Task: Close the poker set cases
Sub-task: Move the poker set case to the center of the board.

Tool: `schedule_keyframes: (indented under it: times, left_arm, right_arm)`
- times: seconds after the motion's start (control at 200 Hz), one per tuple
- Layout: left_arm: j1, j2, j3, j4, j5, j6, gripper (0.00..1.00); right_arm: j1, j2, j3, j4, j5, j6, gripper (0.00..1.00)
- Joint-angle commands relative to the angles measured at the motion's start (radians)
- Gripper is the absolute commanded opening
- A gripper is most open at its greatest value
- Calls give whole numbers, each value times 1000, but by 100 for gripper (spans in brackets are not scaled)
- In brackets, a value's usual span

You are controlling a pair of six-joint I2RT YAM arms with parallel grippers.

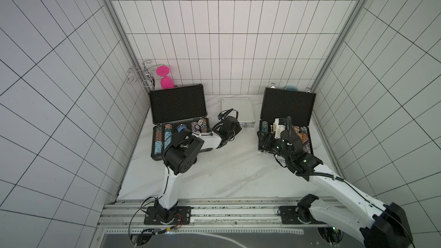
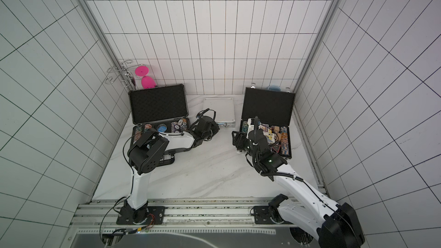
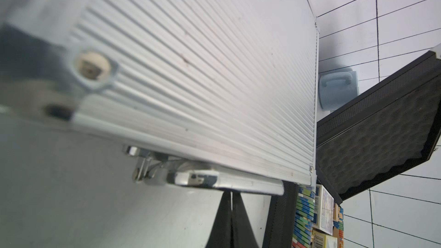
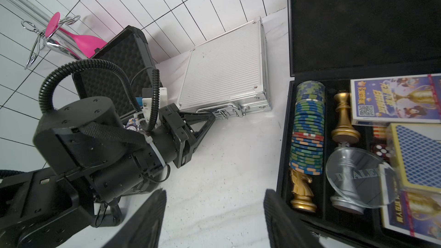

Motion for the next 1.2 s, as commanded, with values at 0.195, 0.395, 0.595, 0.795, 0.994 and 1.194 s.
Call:
schedule_keyframes:
  times: [0.195, 0.395, 0.595, 0.795, 0.994, 1.194]
  left_arm:
    - [37, 66, 123, -3, -29, 40, 2]
    - [49, 85, 144, -21, -29, 45, 2]
    - [56, 14, 112, -50, -21, 107, 7]
    - [62, -103, 168, -316, -100, 352, 28]
    - [115, -181, 58, -356, -115, 371, 44]
    - [164, -94, 109, -349, 96, 356, 49]
  right_arm:
    - [-30, -5, -9, -21, 0, -25, 68]
    - [-49, -9, -9, -24, -17, -28, 68]
    - [-58, 3, -6, -24, -32, -30, 68]
    - [-63, 14, -1, -22, -42, -36, 68]
    - [-63, 26, -7, -2, -56, -29, 68]
    - [-64, 42, -14, 19, -68, -19, 68]
